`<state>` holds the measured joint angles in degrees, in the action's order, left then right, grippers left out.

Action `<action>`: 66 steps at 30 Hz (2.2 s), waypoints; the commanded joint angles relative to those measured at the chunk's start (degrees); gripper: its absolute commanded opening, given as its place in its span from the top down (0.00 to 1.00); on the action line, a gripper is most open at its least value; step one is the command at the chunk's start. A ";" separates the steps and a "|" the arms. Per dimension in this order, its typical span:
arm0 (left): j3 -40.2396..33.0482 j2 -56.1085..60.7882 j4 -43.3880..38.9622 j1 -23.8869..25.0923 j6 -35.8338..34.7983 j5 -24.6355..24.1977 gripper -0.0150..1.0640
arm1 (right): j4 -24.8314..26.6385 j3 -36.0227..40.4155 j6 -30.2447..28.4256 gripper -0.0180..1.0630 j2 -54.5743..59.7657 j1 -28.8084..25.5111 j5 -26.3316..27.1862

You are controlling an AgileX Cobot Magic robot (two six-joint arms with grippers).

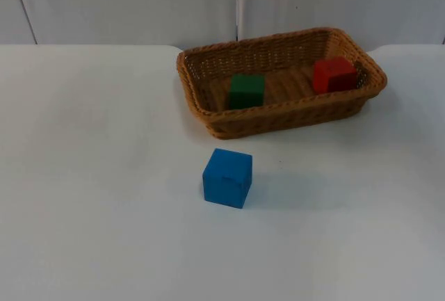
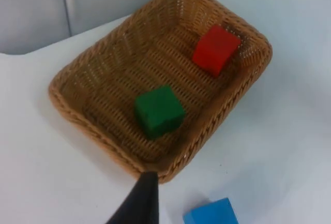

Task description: Pick up one cube with each hand and place exactly two cubes into the same basket, leaving the remaining cube outside.

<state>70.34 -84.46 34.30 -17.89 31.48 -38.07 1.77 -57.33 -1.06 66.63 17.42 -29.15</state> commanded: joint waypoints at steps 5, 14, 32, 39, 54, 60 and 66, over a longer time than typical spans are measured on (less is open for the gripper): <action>-5.70 7.36 -0.40 0.02 -0.28 2.14 0.04 | 0.13 3.29 -0.43 0.38 -6.39 -0.04 -1.06; -16.16 23.18 -0.50 0.02 -0.28 5.72 0.04 | 0.65 9.09 -0.48 0.38 -18.15 -0.04 -4.42; -29.40 49.18 -1.30 0.02 -3.51 0.98 0.04 | 6.48 11.93 -6.25 0.38 -37.74 -0.04 -14.82; -32.29 56.90 -5.79 0.02 -10.68 -2.38 0.04 | 6.48 14.63 -6.40 0.38 -46.45 -0.04 -19.57; -35.83 79.76 -23.04 0.02 -24.88 -13.62 0.04 | 7.63 20.52 -7.59 0.38 -66.63 -0.04 -30.02; -35.83 84.46 -31.15 0.02 -30.64 -17.34 0.04 | 7.77 21.53 -7.59 0.38 -66.63 -0.04 -32.96; -36.34 84.46 -34.87 0.02 -32.81 -21.73 0.04 | 7.97 21.94 -10.15 0.38 -66.63 -0.04 -33.96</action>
<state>34.21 -0.17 0.00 -17.89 -0.65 -59.08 9.47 -35.61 -10.12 0.17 17.42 -63.00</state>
